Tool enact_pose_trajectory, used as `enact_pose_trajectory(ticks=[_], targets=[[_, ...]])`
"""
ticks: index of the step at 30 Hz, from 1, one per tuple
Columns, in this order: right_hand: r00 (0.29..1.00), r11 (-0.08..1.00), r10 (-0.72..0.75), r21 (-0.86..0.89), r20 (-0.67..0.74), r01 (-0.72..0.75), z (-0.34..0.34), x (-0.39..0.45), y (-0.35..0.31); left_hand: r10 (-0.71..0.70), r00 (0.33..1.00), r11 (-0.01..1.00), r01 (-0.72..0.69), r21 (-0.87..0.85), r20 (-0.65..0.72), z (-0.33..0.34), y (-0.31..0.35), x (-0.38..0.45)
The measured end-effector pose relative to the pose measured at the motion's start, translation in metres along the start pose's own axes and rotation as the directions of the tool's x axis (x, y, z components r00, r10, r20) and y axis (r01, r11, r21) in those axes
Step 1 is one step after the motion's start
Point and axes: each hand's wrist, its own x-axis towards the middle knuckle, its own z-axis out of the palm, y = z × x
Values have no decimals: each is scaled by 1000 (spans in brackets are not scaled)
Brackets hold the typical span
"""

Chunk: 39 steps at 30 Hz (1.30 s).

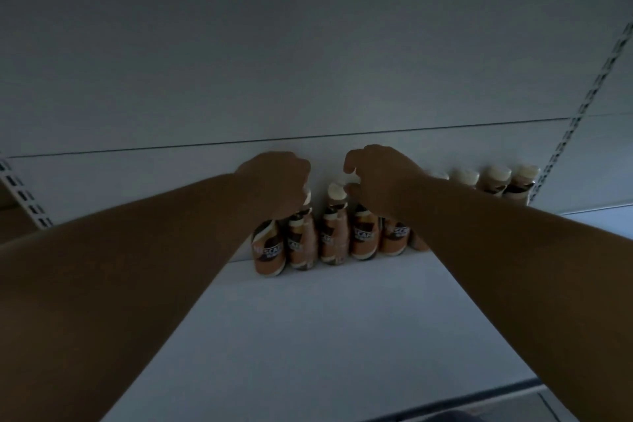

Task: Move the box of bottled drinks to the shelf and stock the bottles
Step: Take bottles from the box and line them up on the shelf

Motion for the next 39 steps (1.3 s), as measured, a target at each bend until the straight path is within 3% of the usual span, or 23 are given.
enact_pose_trajectory(ticks=[5, 14, 26, 39], targets=[[996, 999, -8, -38, 90, 11, 24, 14, -16, 88, 995, 996, -88, 14, -46, 16, -3, -2], [999, 1000, 2, -29, 37, -1, 34, 26, -18, 195, 980, 959, -180, 219, -50, 13, -1, 9], [998, 996, 9, -93, 67, -3, 29, 29, -21, 145, 988, 970, -133, 203, -48, 14, 2, 7], [998, 999, -35, -6, 55, 35, 33, 30, -17, 99, 990, 960, -67, 272, -104, 19, 5, 10]])
